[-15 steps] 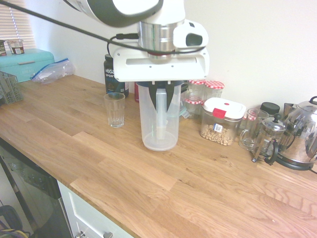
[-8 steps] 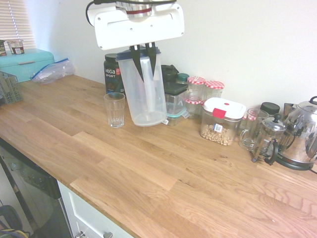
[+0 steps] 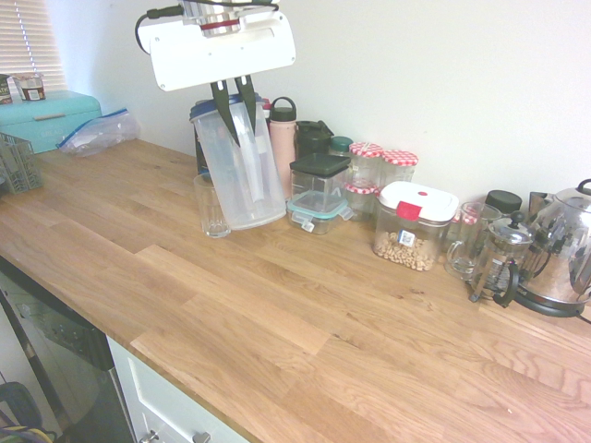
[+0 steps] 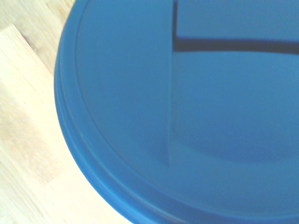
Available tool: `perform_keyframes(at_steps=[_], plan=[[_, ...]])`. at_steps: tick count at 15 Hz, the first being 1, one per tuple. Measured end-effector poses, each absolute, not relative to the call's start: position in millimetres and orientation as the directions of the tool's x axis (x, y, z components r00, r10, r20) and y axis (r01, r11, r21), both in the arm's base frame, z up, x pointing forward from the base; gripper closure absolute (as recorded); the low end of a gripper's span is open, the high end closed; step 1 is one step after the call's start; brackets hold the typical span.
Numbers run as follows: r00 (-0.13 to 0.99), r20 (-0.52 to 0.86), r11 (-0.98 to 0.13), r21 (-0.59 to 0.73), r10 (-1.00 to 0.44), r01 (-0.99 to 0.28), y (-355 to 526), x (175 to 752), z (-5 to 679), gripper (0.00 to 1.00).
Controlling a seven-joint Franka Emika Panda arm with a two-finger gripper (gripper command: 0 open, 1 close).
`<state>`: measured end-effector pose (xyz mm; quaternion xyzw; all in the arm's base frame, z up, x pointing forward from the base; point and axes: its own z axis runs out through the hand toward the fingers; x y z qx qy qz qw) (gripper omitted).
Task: Pour me some water
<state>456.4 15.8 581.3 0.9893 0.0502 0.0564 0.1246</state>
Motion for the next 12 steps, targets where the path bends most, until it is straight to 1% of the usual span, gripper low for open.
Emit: perform_keyframes(at_steps=[3, 7, 12], plan=[[0.991, 0.057, -0.944, 0.316, 0.123, 0.099, 28, 471, 560, 1.00], [0.984, 0.043, -0.901, 0.411, 0.173, 0.141, 55, 471, 556, 1.00], [0.980, -0.009, -0.853, 0.491, 0.198, 0.177, 72, 479, 525, 1.00]])
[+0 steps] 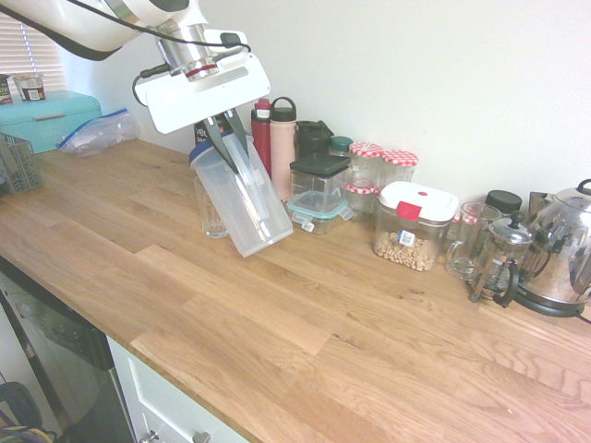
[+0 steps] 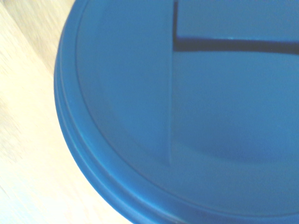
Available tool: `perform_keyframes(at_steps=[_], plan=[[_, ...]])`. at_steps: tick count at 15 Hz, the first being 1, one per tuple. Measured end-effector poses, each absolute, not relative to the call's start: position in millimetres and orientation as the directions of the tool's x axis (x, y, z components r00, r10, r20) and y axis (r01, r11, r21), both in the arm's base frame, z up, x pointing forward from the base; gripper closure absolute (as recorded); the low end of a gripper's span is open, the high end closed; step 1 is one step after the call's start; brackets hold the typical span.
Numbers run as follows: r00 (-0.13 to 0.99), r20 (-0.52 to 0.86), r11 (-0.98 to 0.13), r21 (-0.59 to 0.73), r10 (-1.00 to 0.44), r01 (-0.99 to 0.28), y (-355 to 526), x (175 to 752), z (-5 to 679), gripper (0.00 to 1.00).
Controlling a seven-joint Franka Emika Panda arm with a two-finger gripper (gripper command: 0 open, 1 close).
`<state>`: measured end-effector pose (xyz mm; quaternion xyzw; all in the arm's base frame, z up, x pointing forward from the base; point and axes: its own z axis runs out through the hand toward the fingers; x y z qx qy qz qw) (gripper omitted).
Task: Pour me some water
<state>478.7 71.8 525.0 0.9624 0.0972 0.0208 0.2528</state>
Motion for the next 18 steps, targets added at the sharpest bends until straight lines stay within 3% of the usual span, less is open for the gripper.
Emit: perform_keyframes(at_steps=[11, 18], plan=[[0.964, -0.045, -0.761, 0.605, 0.261, 0.234, 101, 483, 503, 1.00], [0.966, -0.028, -0.759, 0.613, 0.259, 0.221, 101, 485, 508, 1.00]])
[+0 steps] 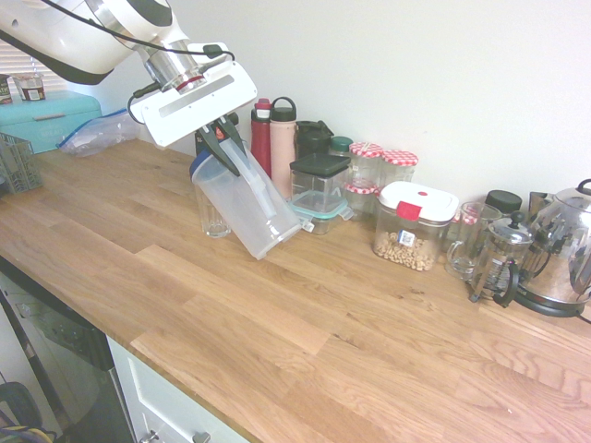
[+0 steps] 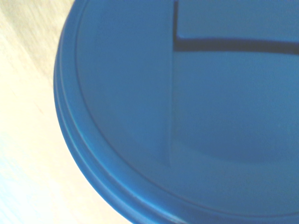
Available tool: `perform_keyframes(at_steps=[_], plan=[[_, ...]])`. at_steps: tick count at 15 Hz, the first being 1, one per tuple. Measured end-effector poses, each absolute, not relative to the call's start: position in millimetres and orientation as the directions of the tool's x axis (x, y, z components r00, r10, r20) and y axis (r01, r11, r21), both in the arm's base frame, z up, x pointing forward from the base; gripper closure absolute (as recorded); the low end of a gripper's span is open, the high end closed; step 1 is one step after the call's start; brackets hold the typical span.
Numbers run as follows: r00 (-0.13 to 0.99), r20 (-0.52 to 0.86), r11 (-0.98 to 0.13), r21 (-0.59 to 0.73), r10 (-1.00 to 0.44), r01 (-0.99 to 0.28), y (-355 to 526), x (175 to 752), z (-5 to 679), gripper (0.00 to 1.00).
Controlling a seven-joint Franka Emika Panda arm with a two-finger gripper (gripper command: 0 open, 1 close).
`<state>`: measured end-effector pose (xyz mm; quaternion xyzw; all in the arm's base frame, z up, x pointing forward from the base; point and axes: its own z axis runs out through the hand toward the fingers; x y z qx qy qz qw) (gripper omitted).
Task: Pour me some water
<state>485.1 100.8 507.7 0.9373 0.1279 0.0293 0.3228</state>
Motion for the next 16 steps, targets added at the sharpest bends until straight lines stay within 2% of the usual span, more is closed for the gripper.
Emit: perform_keyframes(at_steps=[5, 9, 12, 16], plan=[[0.974, 0.146, -0.899, 0.428, 0.174, 0.097, 55, 464, 565, 1.00], [0.964, 0.265, -0.967, 0.237, -0.025, -0.091, -26, 437, 592, 1.00], [0.933, 0.295, -0.961, 0.119, -0.205, -0.249, -95, 432, 579, 1.00], [0.854, 0.279, -0.894, -0.035, -0.439, -0.447, -167, 418, 532, 1.00]])
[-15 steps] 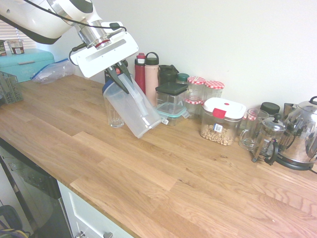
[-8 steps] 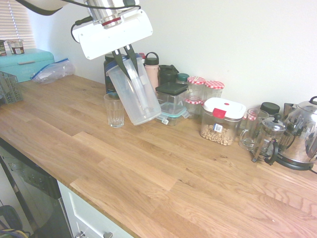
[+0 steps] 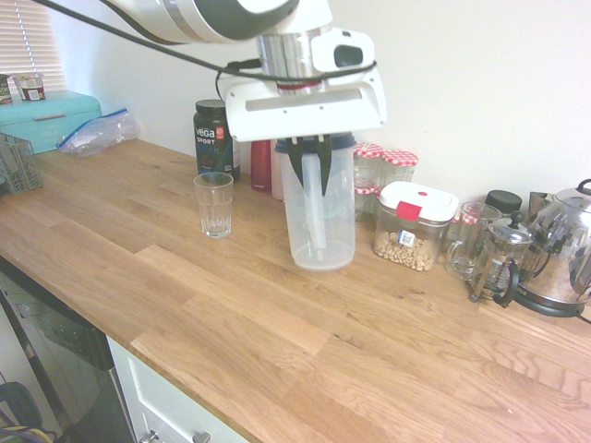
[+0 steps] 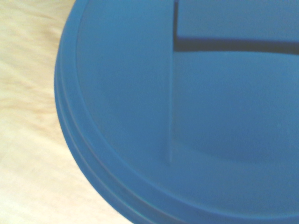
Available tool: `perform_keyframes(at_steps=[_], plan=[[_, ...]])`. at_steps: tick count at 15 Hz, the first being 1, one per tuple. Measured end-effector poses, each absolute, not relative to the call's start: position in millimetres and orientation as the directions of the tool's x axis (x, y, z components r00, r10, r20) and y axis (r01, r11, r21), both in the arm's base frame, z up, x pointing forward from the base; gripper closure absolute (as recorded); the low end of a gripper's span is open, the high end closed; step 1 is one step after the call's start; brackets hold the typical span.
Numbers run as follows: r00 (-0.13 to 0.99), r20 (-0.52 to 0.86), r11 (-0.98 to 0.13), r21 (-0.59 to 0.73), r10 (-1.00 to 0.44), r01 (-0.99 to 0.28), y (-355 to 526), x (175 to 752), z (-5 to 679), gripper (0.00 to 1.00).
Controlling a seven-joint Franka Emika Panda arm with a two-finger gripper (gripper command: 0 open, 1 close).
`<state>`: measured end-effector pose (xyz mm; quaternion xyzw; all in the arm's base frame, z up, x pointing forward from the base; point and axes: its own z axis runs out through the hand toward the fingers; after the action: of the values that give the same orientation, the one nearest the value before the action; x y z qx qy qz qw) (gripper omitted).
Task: Pour me some water
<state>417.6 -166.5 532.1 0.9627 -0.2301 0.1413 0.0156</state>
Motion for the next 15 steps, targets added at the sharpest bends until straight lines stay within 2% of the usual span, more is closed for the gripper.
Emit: perform_keyframes(at_steps=[6, 12, 15], plan=[[0.655, 0.253, -0.703, -0.252, -0.712, -0.665, -180, 406, 484, 1.00], [0.395, 0.336, -0.509, -0.398, -0.855, -0.763, -183, 399, 461, 1.00], [0.414, 0.338, -0.523, -0.362, -0.845, -0.772, -177, 396, 450, 1.00]])
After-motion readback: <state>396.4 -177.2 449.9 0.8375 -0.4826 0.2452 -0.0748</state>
